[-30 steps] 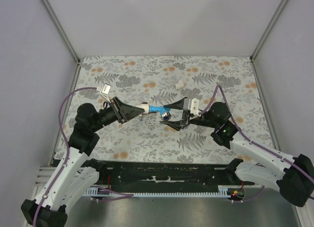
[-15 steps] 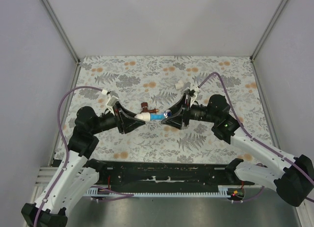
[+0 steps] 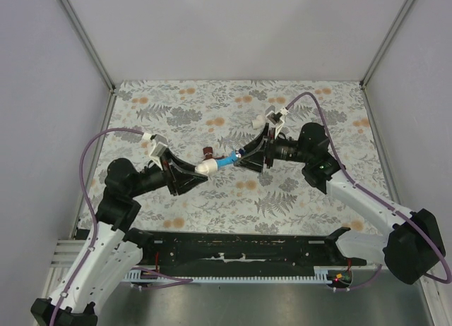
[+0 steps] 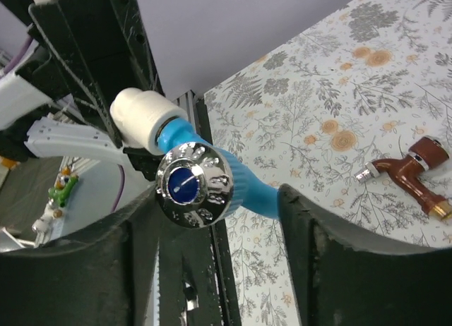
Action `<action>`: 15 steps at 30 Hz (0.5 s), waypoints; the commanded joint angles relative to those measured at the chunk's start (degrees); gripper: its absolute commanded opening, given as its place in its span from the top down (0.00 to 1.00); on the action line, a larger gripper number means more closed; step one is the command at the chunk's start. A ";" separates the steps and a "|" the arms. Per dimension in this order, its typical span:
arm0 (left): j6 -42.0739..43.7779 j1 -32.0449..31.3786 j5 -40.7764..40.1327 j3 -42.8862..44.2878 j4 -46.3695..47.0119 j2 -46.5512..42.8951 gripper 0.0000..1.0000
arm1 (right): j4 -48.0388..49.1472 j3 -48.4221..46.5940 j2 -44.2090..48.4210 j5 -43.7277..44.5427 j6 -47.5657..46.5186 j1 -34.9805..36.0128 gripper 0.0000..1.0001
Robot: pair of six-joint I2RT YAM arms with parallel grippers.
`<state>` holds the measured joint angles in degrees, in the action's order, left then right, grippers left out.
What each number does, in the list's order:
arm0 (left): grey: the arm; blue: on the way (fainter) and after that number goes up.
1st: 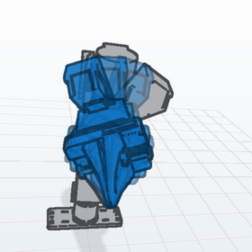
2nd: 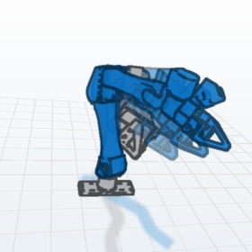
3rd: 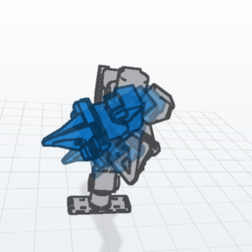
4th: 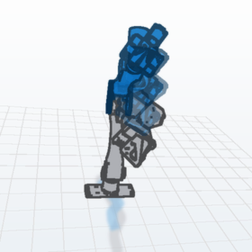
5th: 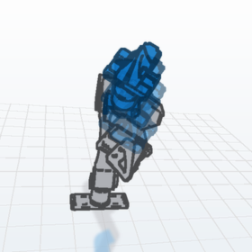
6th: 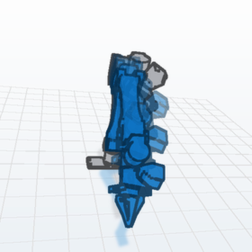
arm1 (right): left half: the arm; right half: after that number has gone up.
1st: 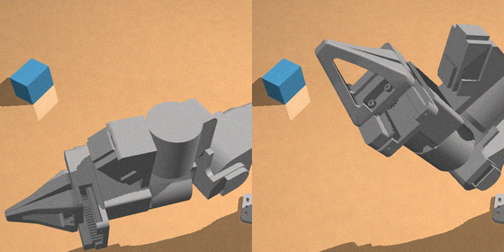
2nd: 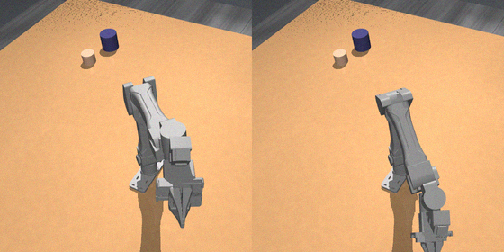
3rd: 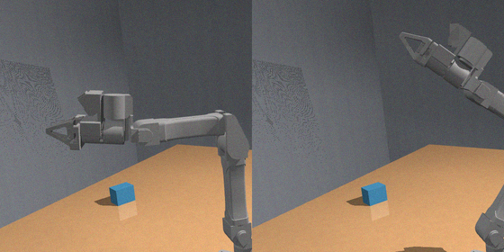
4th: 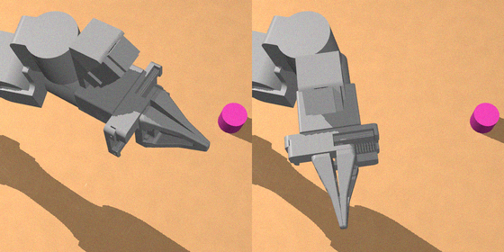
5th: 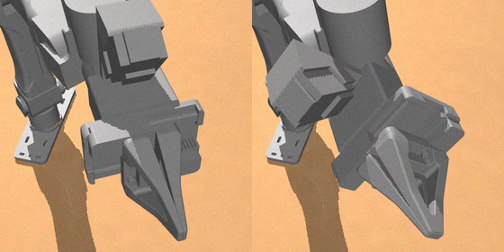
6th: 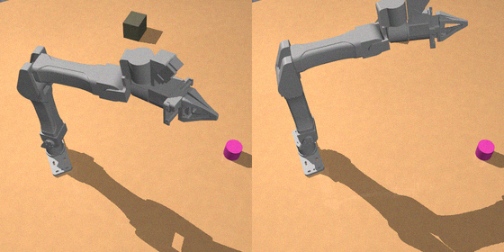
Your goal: Install the water faucets
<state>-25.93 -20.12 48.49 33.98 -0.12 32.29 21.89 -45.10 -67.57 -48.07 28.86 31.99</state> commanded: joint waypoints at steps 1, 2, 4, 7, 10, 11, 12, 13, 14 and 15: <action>-7.36 -1.50 1.37 -0.49 5.04 0.83 0.98 | 2.99 -1.13 0.15 9.05 -0.81 -4.21 0.16; -9.99 -1.50 -1.35 -1.10 6.00 2.23 0.98 | 1.42 -1.04 0.51 10.18 -2.13 -4.39 0.02; -12.91 -1.59 -7.15 -2.16 6.28 4.70 0.98 | -1.92 -0.69 0.95 12.29 -5.29 -4.56 0.02; -15.62 -1.41 -13.40 -3.65 8.11 8.82 0.98 | -5.01 0.71 0.51 14.93 -6.71 -5.00 0.02; -21.33 -1.41 -15.43 -6.54 16.09 11.99 0.98 | -8.08 2.47 1.21 16.16 -7.24 -5.09 0.02; -22.83 -1.33 -15.70 -7.34 18.55 13.05 0.98 | -7.22 3.26 1.39 17.21 -6.46 -5.09 0.02; -24.67 -1.24 -15.79 -8.13 21.45 14.01 0.98 | -5.56 4.40 1.74 17.40 -4.88 -5.09 0.02; -26.43 -1.06 -15.79 -8.75 23.57 15.07 0.98 | -3.19 5.45 2.26 16.36 -4.43 -5.09 0.02; -28.45 -0.71 -15.19 -9.27 26.28 16.21 0.98 | -0.21 6.33 2.96 14.08 -5.04 -5.09 0.02; -30.47 -0.28 -14.13 -9.71 29.27 16.92 0.98 | 2.60 7.91 4.10 12.58 -4.87 -5.09 0.02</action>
<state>-45.82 -21.23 34.76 24.80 11.94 47.64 16.95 -40.36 -66.98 -33.78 23.94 26.87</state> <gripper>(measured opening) 0.435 0.980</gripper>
